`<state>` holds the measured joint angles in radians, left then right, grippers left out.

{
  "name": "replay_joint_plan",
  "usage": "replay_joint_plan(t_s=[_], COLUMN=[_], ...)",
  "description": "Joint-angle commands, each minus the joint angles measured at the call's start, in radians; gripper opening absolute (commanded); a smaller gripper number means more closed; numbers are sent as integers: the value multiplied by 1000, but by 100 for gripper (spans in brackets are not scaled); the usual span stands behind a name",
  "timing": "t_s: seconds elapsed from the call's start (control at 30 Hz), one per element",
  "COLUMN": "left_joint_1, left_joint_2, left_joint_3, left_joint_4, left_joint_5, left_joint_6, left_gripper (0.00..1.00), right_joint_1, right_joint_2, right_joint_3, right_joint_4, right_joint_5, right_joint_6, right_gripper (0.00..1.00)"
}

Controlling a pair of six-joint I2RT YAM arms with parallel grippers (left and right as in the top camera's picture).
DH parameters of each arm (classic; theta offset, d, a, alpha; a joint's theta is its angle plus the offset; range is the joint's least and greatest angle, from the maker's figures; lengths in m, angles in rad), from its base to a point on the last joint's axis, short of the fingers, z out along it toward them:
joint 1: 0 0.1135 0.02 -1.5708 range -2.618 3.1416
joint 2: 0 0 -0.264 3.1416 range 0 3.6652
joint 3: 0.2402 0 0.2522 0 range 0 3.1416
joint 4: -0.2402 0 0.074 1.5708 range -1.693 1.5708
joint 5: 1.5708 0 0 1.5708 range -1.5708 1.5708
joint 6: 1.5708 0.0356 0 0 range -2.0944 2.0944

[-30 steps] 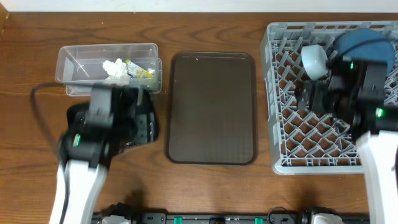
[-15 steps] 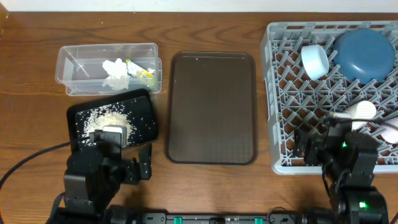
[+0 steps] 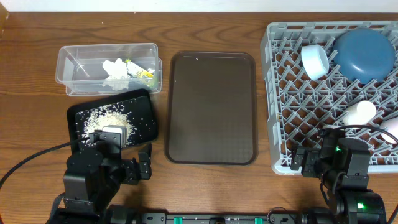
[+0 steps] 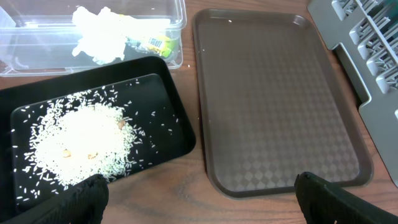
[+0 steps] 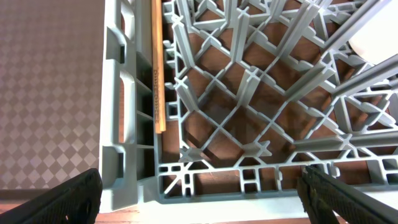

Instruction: Sort waste into correct bins and load items into the dishwasher rack

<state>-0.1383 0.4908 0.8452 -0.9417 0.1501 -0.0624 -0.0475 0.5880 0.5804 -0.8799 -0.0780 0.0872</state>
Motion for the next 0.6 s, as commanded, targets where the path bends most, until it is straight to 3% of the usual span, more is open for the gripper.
replay_joint_plan(t_s=[0.0,0.27,0.57], left_joint_1=[4,4,4], left_joint_2=[-3,-3,-3], left_joint_3=[-3,-3,-3], left_joint_4=[1,1,1], left_joint_5=[-9,-9,-9], left_joint_6=[9,9,9], left_gripper=[98,99,99], right_joint_1=[15,16,77], right_joint_2=[-5,-12,-254], right_joint_3=[-6,-6,-25], right_joint_4=[-3,-3,86], right_joint_5=[6,6,7], right_joint_6=[9,9,-50], right_gripper=[99,99,99])
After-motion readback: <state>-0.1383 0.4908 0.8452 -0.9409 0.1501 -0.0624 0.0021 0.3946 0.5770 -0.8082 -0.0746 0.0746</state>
